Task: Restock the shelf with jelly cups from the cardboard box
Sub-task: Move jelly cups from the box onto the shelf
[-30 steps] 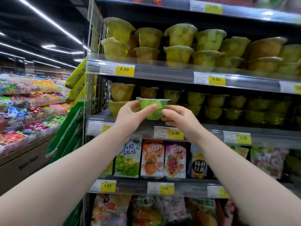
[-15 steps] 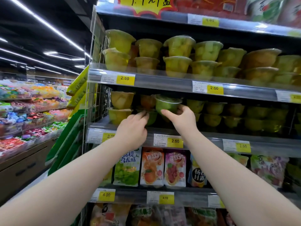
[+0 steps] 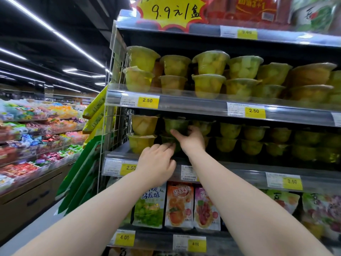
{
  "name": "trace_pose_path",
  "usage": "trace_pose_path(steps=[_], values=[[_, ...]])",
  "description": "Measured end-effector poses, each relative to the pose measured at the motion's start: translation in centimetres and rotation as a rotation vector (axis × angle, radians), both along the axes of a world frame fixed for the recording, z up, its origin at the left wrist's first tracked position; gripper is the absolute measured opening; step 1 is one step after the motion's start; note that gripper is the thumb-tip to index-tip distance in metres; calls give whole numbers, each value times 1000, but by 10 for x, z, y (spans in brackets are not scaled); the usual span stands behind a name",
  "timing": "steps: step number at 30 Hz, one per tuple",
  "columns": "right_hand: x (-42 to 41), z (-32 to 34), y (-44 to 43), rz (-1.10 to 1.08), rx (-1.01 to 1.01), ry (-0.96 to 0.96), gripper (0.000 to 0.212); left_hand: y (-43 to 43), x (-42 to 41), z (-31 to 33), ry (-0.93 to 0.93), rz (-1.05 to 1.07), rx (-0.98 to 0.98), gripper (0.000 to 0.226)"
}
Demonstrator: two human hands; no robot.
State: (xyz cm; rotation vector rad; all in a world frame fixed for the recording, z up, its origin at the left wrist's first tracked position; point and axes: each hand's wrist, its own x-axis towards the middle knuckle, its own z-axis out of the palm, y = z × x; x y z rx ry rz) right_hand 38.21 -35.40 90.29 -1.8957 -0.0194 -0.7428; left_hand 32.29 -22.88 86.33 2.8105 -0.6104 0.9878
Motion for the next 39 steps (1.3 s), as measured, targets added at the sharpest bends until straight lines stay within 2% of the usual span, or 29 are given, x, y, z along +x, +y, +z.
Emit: trace_pose_path(steps=[4,7,12,15,17,22,26,31,35,39], values=[[-3,1,-1,2,-95,44,70,1,-1,-1,-13,-50,-54,53],[-15,-1,-7,50,-207,11,57,3,-2,2,0,-113,-162,53],[-46,-21,-19,-72,-619,-168,46,1,3,9,-19,-93,-123,56],[-53,-38,-20,-138,-934,-185,50,-1,9,8,49,-56,-137,56],[-55,-43,-19,-175,-1030,-185,61,-1,12,5,82,-52,-154,55],[-48,-44,-18,-234,-1072,-124,61,1,15,7,107,-90,-135,54],[-50,-45,-15,-259,-1064,-93,71,0,15,3,72,-62,-106,53],[-73,-60,-22,-303,-1070,-26,56,12,-9,-18,-5,-72,55,63],[-103,-82,-29,-287,-1098,32,61,40,-37,-45,126,15,162,79],[-139,-107,-23,-239,-1105,149,67,59,-70,-77,227,96,134,84]])
